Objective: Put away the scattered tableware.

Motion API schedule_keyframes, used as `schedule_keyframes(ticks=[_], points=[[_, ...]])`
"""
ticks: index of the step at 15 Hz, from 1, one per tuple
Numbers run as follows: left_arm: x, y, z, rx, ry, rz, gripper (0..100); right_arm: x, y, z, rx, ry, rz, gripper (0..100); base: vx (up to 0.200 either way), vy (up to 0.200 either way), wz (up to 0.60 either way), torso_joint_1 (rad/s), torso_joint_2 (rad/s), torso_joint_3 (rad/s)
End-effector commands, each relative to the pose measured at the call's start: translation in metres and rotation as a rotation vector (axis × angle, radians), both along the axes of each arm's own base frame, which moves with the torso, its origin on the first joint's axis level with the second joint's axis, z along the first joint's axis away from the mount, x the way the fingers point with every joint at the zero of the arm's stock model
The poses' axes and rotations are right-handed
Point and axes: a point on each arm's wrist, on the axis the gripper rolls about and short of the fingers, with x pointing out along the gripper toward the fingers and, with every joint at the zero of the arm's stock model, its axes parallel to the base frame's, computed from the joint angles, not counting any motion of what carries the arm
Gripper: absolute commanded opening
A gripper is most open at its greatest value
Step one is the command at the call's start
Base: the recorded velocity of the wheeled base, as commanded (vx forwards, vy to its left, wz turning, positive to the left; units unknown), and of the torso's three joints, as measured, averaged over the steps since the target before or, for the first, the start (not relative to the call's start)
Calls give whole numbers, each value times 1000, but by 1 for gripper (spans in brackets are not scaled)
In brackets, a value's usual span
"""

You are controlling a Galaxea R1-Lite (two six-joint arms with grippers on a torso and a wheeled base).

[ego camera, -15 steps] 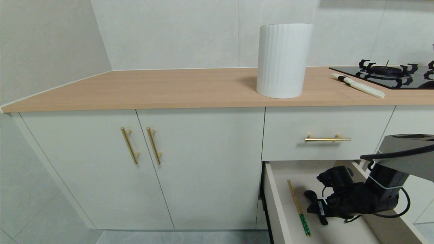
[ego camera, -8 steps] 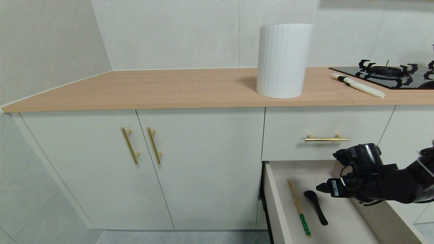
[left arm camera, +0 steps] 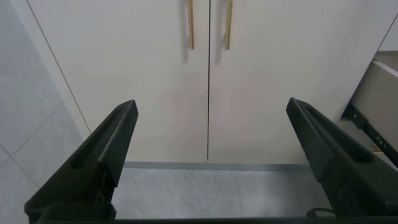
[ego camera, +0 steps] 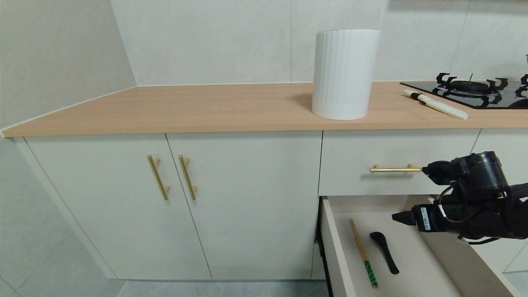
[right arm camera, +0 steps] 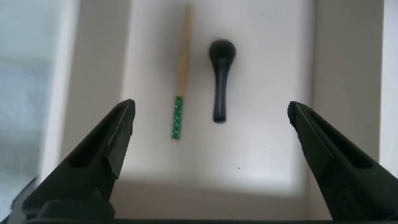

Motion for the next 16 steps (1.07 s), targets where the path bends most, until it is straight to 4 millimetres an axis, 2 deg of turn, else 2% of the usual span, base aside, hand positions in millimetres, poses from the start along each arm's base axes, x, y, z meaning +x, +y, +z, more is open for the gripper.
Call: schedule_keyframes(ticks=[1, 2, 14, 16], points=[[0, 0, 0, -1, 0, 1, 100, -3, 0, 6, 4, -22, 3, 100, 0, 0, 0, 0, 0, 0], [0, 0, 0, -1, 0, 1, 100, -4, 1, 5, 4, -20, 5, 100, 0, 0, 0, 0, 0, 0], [0, 0, 0, -1, 0, 1, 100, -4, 3, 4, 3, -16, 12, 100, -200, 0, 0, 2, 3, -1], [0, 0, 0, -1, 0, 1, 100, -4, 4, 4, 3, -16, 17, 100, 0, 0, 0, 0, 0, 0]])
